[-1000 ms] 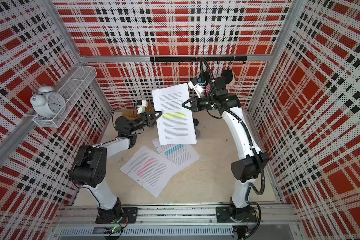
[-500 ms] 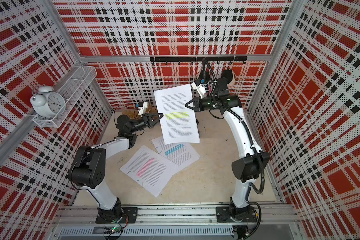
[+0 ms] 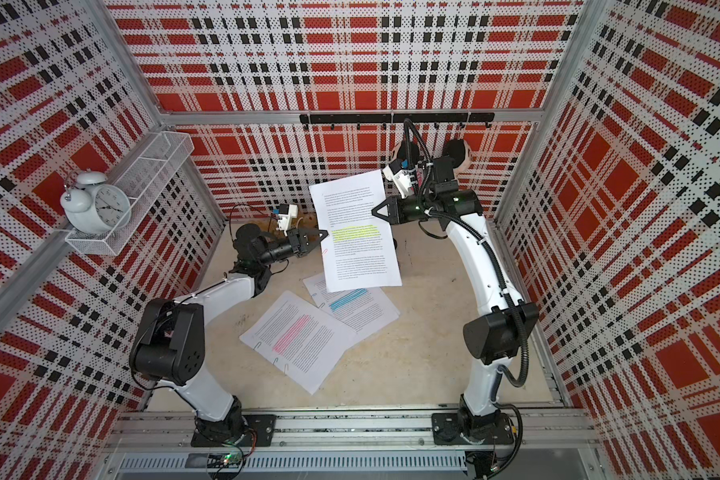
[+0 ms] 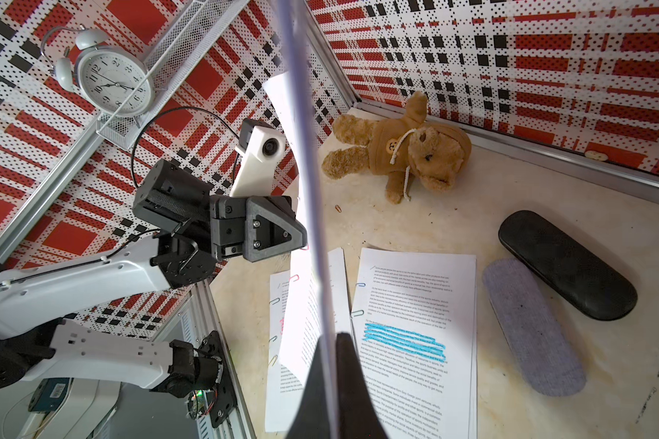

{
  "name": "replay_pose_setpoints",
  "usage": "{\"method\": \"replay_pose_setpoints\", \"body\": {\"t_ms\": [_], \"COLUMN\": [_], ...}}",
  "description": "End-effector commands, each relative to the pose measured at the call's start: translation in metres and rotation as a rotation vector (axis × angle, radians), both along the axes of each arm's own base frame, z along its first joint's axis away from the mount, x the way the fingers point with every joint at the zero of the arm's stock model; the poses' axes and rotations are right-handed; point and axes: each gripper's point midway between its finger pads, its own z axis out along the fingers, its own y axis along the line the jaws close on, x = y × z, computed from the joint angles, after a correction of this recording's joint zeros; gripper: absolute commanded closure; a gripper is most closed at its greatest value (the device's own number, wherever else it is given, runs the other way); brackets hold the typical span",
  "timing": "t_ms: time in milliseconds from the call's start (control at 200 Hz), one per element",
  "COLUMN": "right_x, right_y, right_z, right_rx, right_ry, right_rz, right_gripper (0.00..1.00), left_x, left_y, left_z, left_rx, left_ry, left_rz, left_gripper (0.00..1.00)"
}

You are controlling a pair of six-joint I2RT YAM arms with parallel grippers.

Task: Unclip the paperclips from the documents
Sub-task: Remove the paper clip from the document.

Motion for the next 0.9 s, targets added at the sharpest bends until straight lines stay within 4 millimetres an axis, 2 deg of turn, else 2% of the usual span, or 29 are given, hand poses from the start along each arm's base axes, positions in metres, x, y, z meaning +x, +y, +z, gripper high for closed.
{"method": "replay_pose_setpoints", "body": {"t_ms": [0, 190, 391, 506, 716, 897], "right_x": [0.002, 0.011, 0.015, 0.015, 0.016, 0.016], "right_y": [-0.02, -0.04, -0.054, -0.058, -0.078, -0.083], "right_z": [0.021, 0.016, 0.011, 0.005, -0.006, -0.02], "right_rx": [-0.017, 0.01, 0.039, 0.046, 0.083, 0.086], "right_ry": [-0.101, -0.106, -0.098, -0.088, -0.068, -0.044], "right_rz": [-0.052, -0.124, -0.16, -0.167, -0.215, -0.226], "right_gripper": [1.0, 1.0, 1.0, 1.0, 1.0, 1.0], "left_x": [0.005, 0.008, 0.003, 0.001, -0.005, -0.013], "left_y": [0.01, 0.023, 0.023, 0.032, 0.057, 0.065], "left_z": [-0.009, -0.021, -0.044, -0.052, -0.064, -0.078], "left_rx": [0.067, 0.154, 0.266, 0.291, 0.343, 0.395], "left_ry": [0.017, 0.038, 0.083, 0.106, 0.142, 0.175], "left_rz": [0.059, 0.122, 0.122, 0.14, 0.187, 0.19], "left_gripper": [1.0, 1.0, 1.0, 1.0, 1.0, 1.0]}}
